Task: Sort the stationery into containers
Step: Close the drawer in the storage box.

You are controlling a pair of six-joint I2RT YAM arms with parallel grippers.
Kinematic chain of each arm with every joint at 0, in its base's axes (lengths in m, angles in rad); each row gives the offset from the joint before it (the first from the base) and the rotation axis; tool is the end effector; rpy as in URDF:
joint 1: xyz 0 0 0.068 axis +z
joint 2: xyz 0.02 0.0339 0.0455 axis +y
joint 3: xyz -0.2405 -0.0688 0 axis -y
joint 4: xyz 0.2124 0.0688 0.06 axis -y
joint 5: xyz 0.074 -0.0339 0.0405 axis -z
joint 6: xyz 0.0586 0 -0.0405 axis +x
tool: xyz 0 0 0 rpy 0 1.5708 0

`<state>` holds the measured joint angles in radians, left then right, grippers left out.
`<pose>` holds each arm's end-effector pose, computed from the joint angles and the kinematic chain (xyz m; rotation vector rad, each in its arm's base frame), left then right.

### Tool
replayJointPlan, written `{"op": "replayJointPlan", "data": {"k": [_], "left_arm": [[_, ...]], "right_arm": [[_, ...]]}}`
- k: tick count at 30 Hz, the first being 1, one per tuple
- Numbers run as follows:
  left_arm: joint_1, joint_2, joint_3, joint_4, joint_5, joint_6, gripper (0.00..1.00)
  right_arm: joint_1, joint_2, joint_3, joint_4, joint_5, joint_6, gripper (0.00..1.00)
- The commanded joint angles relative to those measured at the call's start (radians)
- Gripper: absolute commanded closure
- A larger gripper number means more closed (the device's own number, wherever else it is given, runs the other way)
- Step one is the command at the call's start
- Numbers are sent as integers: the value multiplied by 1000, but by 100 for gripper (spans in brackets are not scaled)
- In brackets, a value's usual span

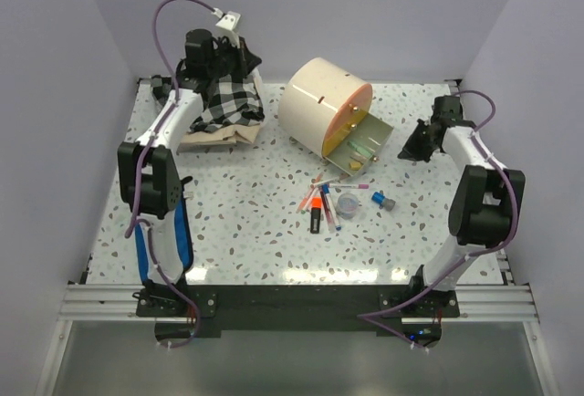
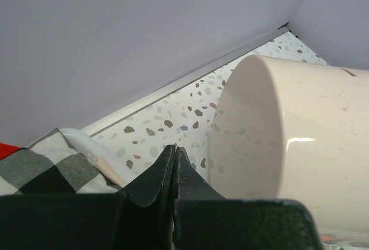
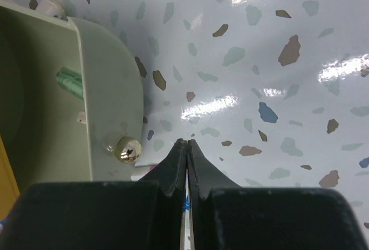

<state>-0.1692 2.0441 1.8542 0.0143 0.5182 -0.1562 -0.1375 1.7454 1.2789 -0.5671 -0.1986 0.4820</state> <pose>0.4609 -0.1082 0.3246 0.3958 1.7284 -0.6878 0.3441 -0.0359 0.1955 0.7304 2.5178 0.3809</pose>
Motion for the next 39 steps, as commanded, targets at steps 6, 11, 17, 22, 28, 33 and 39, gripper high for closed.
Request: {"op": "replayJointPlan", "data": {"k": [6, 11, 17, 22, 28, 33, 39], "left_arm": [[-72, 54, 53, 41, 40, 18, 100], [-96, 85, 71, 35, 55, 24, 100], [-115, 93, 69, 26, 77, 24, 100], [-124, 93, 63, 19, 94, 11, 100], [-136, 91, 51, 21, 115, -5, 100], [-141, 88, 50, 23, 124, -8, 100], [-154, 74, 34, 21, 129, -6, 100]], "right_arm": [[7, 101, 77, 91, -96, 64, 100], [18, 146, 105, 105, -133, 90, 100], [58, 190, 158, 121, -176, 116, 100], [96, 224, 201, 121, -186, 144, 100], [130, 238, 226, 124, -206, 184, 100], [168, 235, 249, 105, -214, 202, 100], [188, 213, 223, 102, -220, 227, 100]]}}
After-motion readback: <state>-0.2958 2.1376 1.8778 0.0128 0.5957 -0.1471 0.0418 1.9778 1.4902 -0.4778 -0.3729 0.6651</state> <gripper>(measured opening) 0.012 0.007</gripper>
